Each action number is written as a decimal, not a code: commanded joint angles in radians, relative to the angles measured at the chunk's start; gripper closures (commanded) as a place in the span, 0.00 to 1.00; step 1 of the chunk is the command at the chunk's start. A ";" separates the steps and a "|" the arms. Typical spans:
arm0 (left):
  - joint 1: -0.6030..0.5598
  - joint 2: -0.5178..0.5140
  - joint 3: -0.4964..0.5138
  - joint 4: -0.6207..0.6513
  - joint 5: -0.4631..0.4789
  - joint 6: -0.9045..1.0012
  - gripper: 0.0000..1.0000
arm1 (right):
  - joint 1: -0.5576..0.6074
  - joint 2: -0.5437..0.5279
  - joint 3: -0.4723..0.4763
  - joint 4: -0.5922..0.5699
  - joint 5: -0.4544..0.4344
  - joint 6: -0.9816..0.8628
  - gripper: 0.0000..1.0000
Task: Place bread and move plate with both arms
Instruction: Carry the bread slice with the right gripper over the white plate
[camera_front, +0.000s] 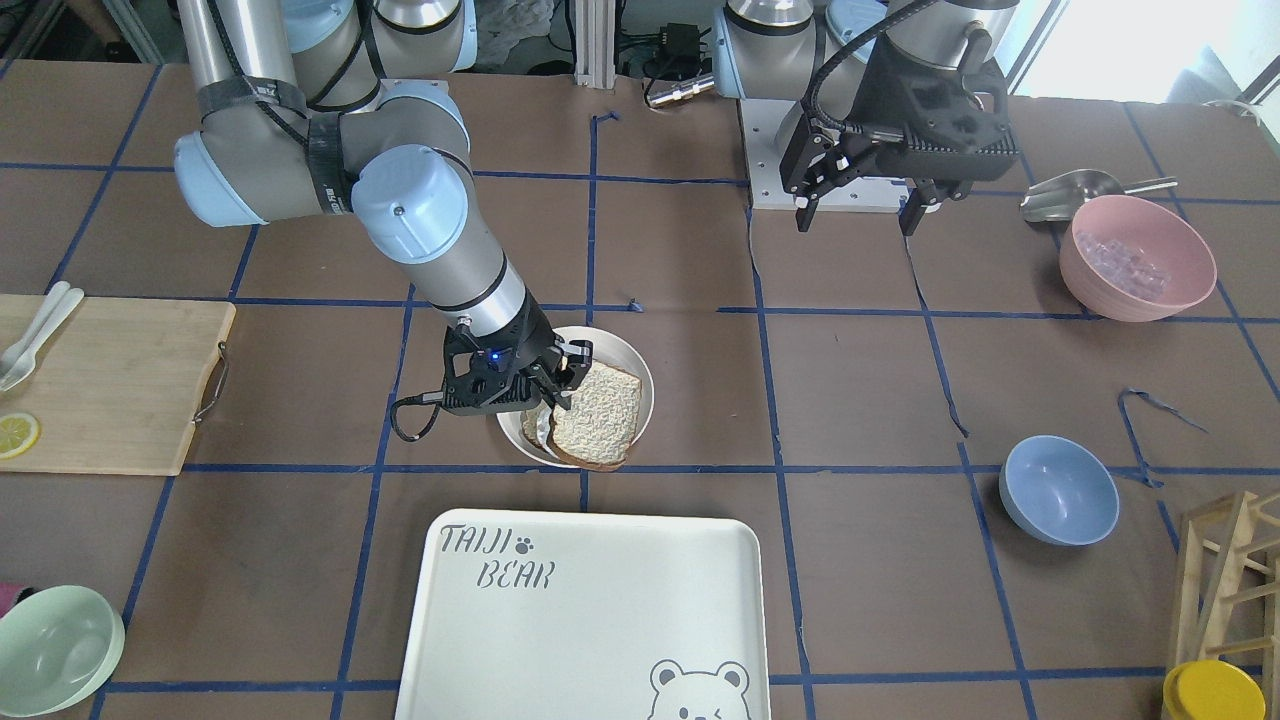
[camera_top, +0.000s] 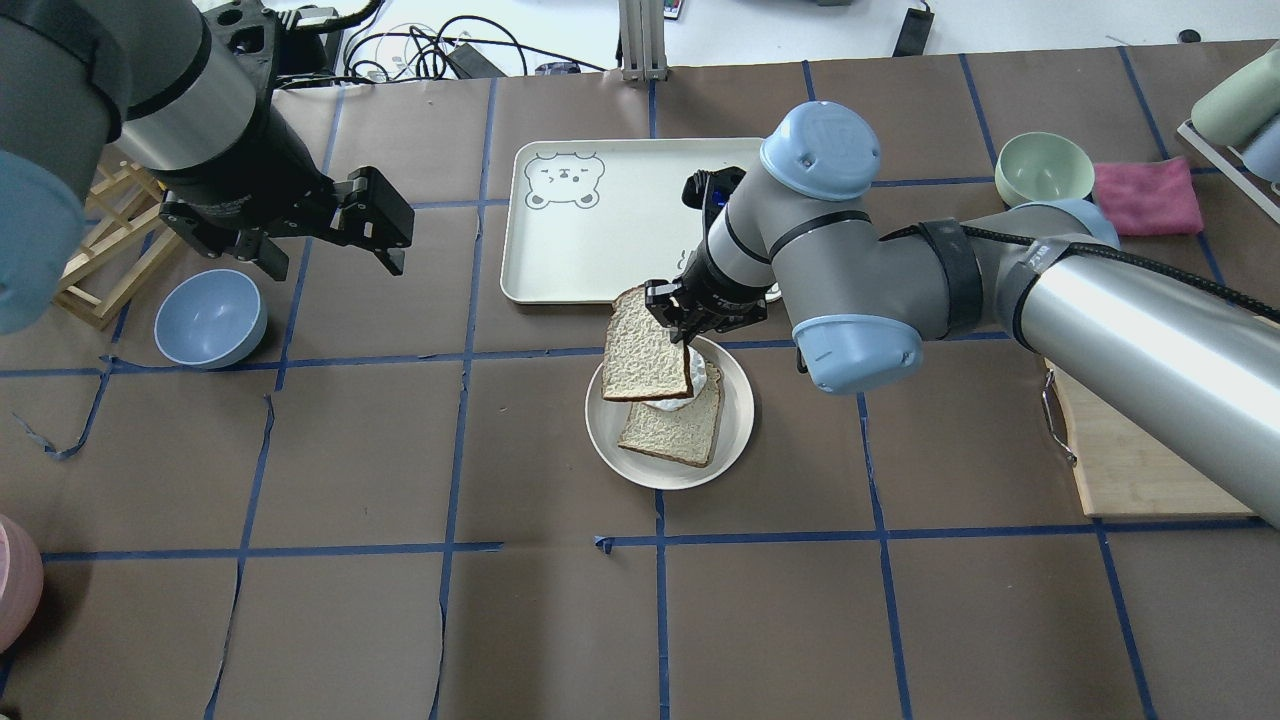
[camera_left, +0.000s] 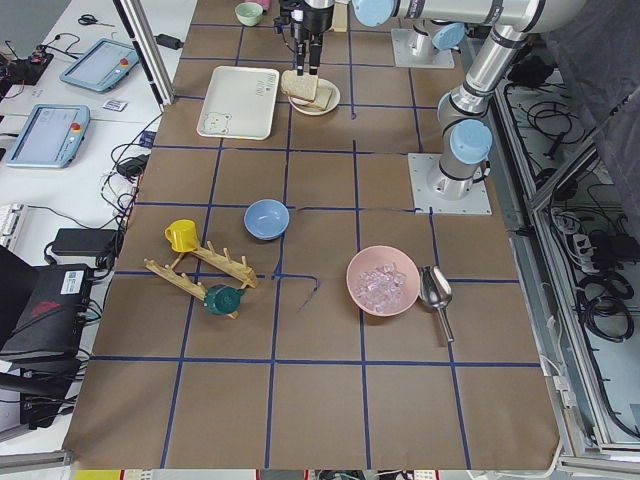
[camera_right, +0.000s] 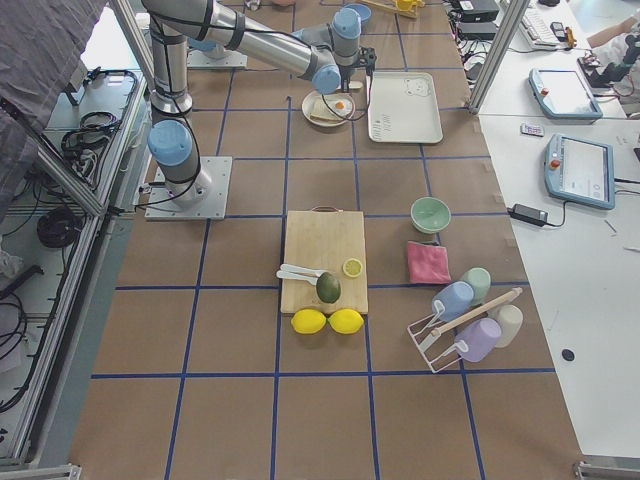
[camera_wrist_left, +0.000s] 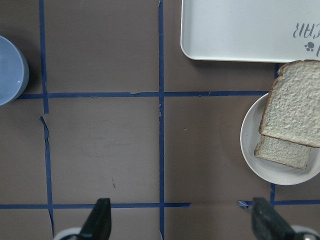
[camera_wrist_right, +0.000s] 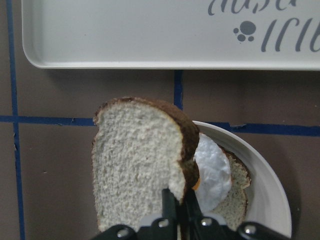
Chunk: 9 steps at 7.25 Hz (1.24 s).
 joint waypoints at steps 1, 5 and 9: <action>0.001 0.000 0.001 0.000 0.000 0.000 0.00 | -0.017 -0.008 0.064 -0.049 0.001 -0.051 1.00; 0.001 -0.001 0.001 0.000 0.000 0.000 0.00 | -0.031 -0.017 0.168 -0.191 0.035 -0.013 1.00; 0.001 -0.001 0.001 0.000 0.000 0.000 0.00 | -0.035 -0.017 0.202 -0.184 0.033 -0.008 0.91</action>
